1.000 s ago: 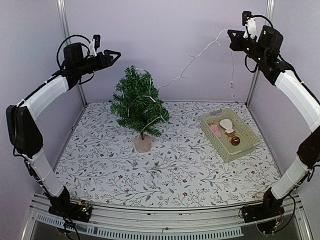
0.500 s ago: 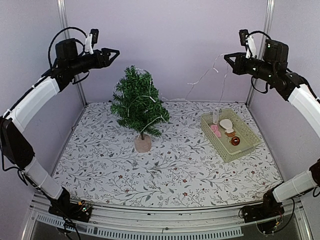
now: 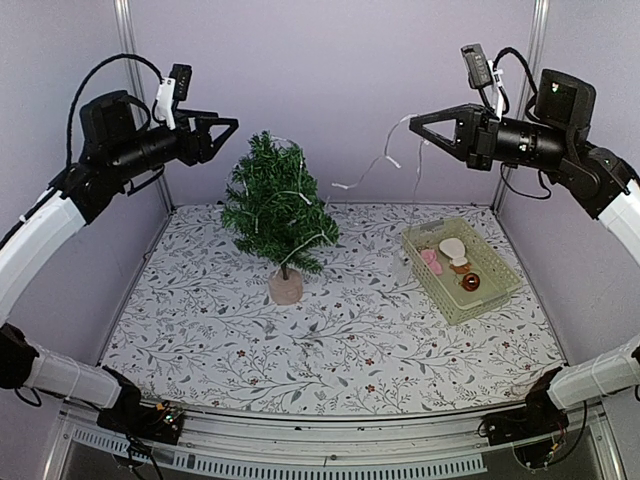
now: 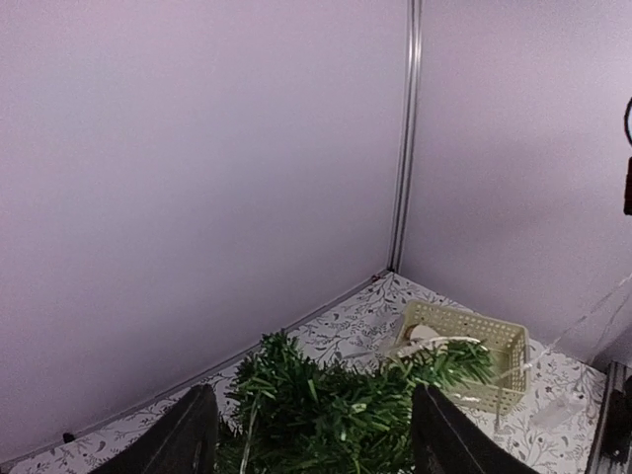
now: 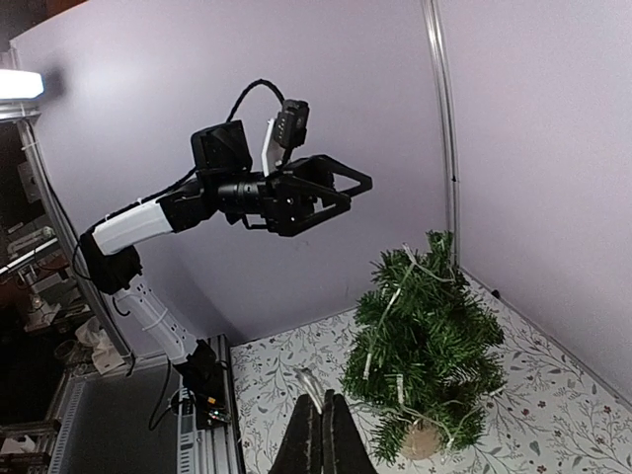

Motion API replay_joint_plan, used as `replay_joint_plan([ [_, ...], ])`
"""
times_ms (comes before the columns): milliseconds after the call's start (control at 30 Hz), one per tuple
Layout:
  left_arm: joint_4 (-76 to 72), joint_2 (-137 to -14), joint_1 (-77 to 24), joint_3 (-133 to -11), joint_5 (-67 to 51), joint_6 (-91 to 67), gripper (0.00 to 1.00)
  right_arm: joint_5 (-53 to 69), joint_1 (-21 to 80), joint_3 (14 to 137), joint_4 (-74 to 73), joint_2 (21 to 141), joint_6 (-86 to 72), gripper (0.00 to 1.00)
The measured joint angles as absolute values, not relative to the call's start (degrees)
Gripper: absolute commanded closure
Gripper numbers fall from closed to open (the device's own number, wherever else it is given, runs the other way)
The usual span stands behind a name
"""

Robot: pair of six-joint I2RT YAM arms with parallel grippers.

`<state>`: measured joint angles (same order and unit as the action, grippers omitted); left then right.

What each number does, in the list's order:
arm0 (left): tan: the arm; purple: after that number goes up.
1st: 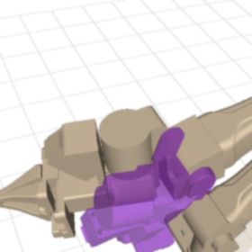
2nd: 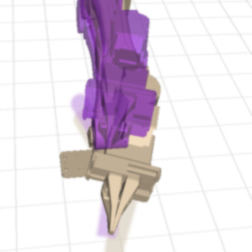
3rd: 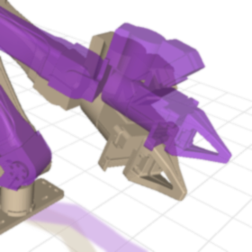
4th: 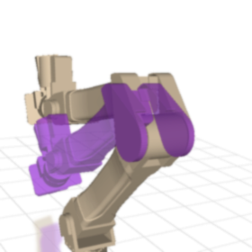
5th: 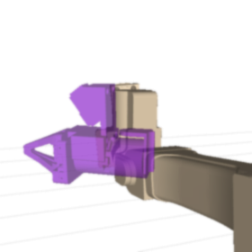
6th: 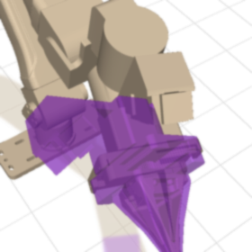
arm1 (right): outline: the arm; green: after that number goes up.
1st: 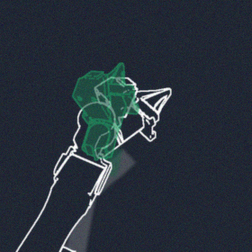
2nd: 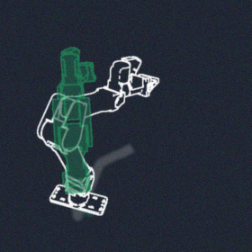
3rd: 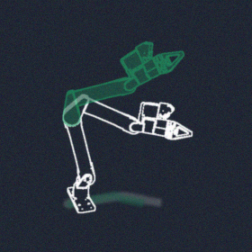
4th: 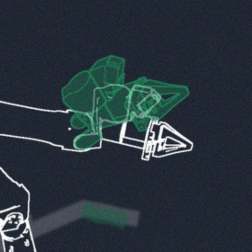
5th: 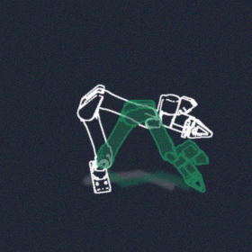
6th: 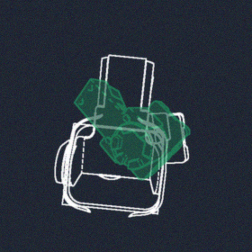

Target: Decorate the small christmas tree

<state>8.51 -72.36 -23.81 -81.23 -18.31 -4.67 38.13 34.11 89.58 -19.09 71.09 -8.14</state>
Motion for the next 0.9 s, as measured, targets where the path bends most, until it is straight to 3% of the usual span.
replay_joint_plan([
  [433, 7.6, -58.81, -43.4, -66.52, -16.01, 2.04, 0.38, 36.16, 43.59, 89.27, -3.07, 76.49, -17.23, 1.0],
  [633, 4.67, -62.94, -55.0, -65.04, -13.76, 2.2, 0.39, 34.09, 46.94, 89.3, 0.86, 79.59, -18.63, 1.0],
  [900, -3.79, -70.67, -63.05, -64.71, -5.91, 1.83, 0.37, 30.65, 50.33, 89.32, 4.29, 81.23, -18.63, 1.0],
])
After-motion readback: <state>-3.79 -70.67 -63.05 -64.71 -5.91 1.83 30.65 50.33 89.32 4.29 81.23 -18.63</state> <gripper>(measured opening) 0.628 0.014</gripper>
